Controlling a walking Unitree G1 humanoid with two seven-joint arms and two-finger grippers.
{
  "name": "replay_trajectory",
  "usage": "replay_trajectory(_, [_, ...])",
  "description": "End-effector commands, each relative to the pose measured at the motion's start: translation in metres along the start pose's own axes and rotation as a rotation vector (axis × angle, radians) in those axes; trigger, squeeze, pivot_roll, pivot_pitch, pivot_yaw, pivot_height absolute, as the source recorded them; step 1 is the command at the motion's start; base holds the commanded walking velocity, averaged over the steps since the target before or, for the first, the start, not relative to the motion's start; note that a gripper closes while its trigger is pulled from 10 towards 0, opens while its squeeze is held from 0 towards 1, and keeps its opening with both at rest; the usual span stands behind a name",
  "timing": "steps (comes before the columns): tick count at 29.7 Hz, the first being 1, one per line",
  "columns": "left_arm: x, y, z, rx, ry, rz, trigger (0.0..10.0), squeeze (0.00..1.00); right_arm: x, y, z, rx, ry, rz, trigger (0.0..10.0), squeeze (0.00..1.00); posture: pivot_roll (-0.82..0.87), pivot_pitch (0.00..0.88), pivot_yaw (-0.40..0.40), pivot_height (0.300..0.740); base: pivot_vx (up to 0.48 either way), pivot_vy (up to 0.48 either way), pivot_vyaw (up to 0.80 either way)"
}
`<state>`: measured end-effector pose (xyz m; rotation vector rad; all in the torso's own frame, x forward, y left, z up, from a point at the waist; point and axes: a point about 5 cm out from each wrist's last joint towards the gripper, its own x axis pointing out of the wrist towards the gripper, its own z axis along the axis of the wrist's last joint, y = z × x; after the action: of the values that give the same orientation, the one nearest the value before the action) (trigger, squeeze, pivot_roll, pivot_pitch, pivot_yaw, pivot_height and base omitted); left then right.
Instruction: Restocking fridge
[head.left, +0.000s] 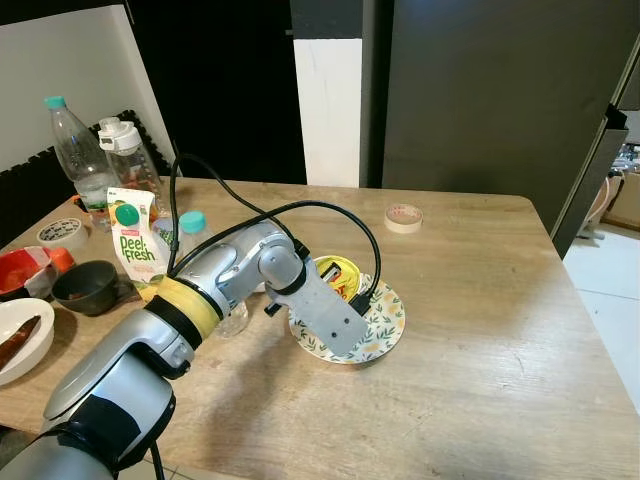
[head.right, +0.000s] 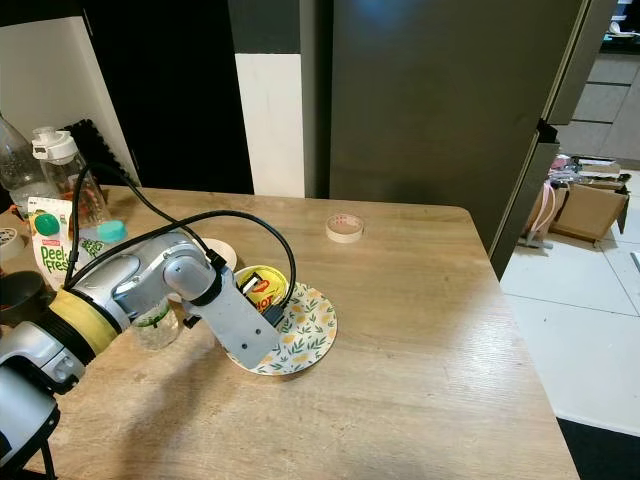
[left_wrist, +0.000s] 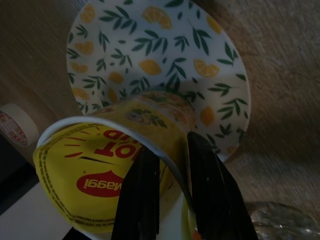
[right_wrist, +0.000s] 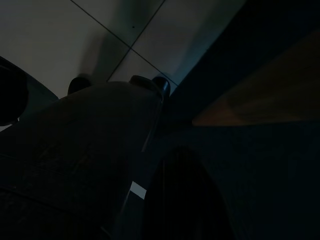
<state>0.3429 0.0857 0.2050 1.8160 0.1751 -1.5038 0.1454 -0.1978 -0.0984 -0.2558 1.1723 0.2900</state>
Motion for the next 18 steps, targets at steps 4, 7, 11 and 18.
replay_trajectory(4, [0.0050,-0.0014,0.0017,-0.001,-0.001,-0.019,3.8,0.00,-0.0012,0.0018,-0.0159,0.008,0.056,0.003,10.0,0.00,-0.11,0.000,0.063,0.740,0.000,0.000,0.00])
replay_trajectory(7, [0.0047,-0.0006,0.0012,-0.015,-0.004,-0.014,0.0,0.00,-0.0007,0.0023,-0.0136,0.008,0.054,0.002,10.0,0.00,-0.11,0.000,0.063,0.740,0.000,0.000,0.00])
replay_trajectory(11, [0.0042,-0.0005,-0.0002,-0.013,0.004,-0.010,0.0,0.00,0.0000,0.0036,-0.0104,0.008,0.049,0.003,10.0,0.00,-0.11,0.000,0.062,0.740,0.000,0.000,0.00])
replay_trajectory(18, [0.0003,-0.0027,-0.0058,-0.044,0.008,-0.003,0.0,0.00,0.0004,0.0047,-0.0088,0.009,0.045,0.006,10.0,0.00,-0.11,0.000,0.062,0.740,0.000,0.000,0.00])
